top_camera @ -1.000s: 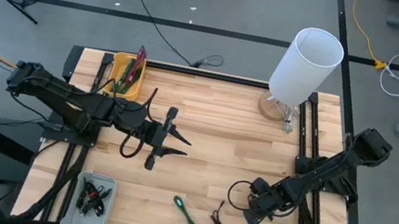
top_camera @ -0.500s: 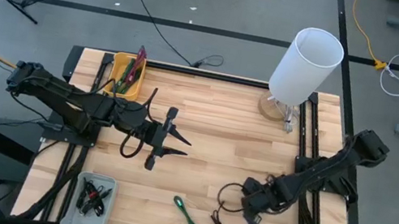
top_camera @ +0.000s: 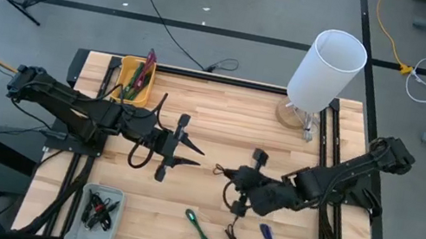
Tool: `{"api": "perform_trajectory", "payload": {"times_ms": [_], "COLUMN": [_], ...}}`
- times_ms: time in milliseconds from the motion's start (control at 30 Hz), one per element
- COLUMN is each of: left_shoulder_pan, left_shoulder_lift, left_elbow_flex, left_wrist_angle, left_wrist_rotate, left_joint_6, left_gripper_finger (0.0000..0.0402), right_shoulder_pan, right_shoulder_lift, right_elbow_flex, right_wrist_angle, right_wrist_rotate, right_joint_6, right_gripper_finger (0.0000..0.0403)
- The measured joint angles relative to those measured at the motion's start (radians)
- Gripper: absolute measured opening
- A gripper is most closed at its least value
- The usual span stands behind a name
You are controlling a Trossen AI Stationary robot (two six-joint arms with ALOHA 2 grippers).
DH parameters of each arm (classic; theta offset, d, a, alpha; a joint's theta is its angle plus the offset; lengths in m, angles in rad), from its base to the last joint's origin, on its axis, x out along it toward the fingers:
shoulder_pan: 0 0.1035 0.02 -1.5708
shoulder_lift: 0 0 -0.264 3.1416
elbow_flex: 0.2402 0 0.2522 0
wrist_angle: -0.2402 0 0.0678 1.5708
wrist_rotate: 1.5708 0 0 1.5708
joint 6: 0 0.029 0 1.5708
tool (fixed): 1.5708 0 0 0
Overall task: Pick & Place USB Port
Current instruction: Put the black charger cable into the gray bin
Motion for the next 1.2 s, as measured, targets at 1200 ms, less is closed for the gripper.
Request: {"api": "perform_trajectory", "payload": {"times_ms": [1200], "left_shoulder_pan": [-0.001], "left_shoulder_lift": [0.000], "left_elbow_flex": [0.002], "left_wrist_angle": [0.039], "left_wrist_rotate": [0.002], "left_joint_6": [0.001], "left_gripper_finger": [0.0135], "right_shoulder_pan": [-0.123], "right_shoulder_lift": [0.006], "right_elbow_flex": [-0.122], "right_wrist_angle": [0.640], "right_wrist_rotate": [-0.156], "right_joint_6": [-0.483], "right_gripper_finger": [0.0010]}}
